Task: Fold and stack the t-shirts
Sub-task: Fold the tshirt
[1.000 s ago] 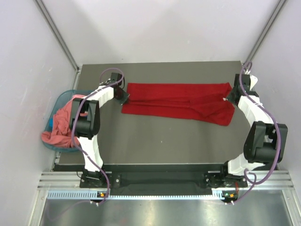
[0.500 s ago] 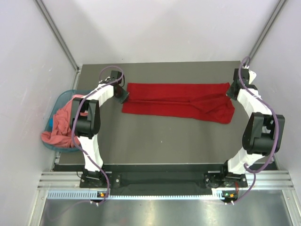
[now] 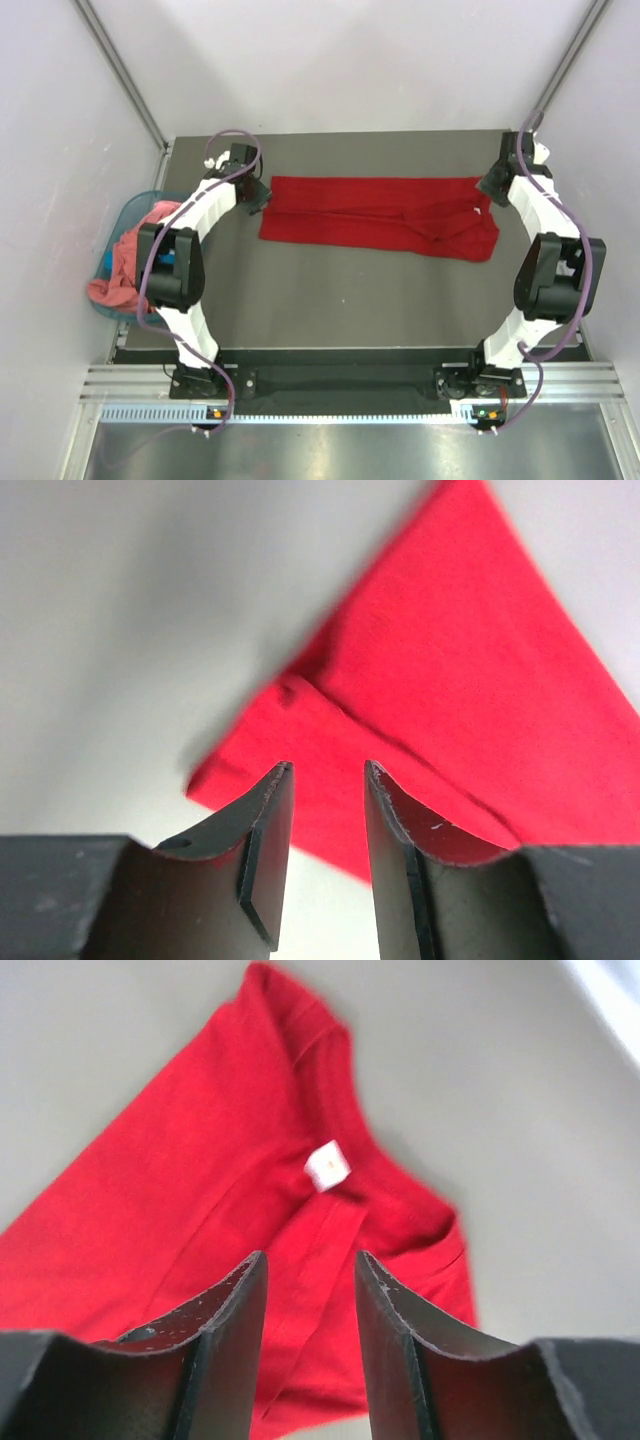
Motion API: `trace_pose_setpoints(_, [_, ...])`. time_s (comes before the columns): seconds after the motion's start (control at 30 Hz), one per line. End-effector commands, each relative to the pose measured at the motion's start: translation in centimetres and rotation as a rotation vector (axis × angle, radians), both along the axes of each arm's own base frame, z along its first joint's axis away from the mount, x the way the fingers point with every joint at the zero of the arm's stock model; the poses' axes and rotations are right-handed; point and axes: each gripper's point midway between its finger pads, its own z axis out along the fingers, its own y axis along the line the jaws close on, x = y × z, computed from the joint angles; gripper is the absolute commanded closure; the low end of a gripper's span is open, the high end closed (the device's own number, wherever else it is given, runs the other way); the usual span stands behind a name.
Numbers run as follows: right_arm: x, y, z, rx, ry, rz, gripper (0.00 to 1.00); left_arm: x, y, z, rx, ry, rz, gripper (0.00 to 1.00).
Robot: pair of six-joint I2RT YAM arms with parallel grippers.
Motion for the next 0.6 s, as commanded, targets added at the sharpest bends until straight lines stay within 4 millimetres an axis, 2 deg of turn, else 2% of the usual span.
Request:
trace_pose_setpoints(0.0, [-1.9, 2.8, 1.3, 0.165, -0.027, -0.001, 0.59, -0.7, -2.8, 2.5, -0.046, -0.103, -0.145, 0.61])
trace_pose_setpoints(0.03, [-3.1, 3.7, -0.4, 0.223, 0.006, -0.037, 0.59, -0.6, -3.4, 2.4, -0.067, -0.112, -0.169, 0.61])
trace_pose_setpoints(0.13, [-4.7, 6.7, -2.7, 0.338, 0.039, -0.058, 0.6, -1.4, -5.0, 0.6, -0.117, -0.069, -0.26, 0.61])
trace_pose_setpoints(0.23, [-4.9, 9.0, -3.9, 0.394, 0.034, -0.056, 0.6, -2.2, -5.4, -1.4, -0.124, -0.013, -0.304, 0.61])
trace_pose_setpoints(0.3, [-4.8, 9.6, -4.3, 0.413, 0.022, -0.065, 0.59, -2.6, -5.4, -2.3, -0.128, 0.012, -0.317, 0.61])
trace_pose_setpoints(0.33, [-5.2, 10.7, -4.8, 0.462, 0.035, -0.062, 0.59, -2.9, -5.3, -3.1, -0.13, 0.032, -0.318, 0.61])
trace_pose_setpoints(0.47, [-5.0, 11.6, -6.3, 0.52, 0.036, -0.1, 0.58, -4.1, -4.2, -5.7, -0.125, 0.113, -0.29, 0.62])
trace_pose_setpoints(0.5, [-5.1, 12.9, -6.6, 0.519, 0.046, -0.078, 0.58, -4.4, -3.8, -6.2, -0.119, 0.132, -0.274, 0.62])
trace_pose_setpoints(0.57, [-5.2, 13.3, -7.3, 0.528, 0.059, -0.091, 0.58, -4.9, -2.8, -7.0, -0.099, 0.151, -0.232, 0.62])
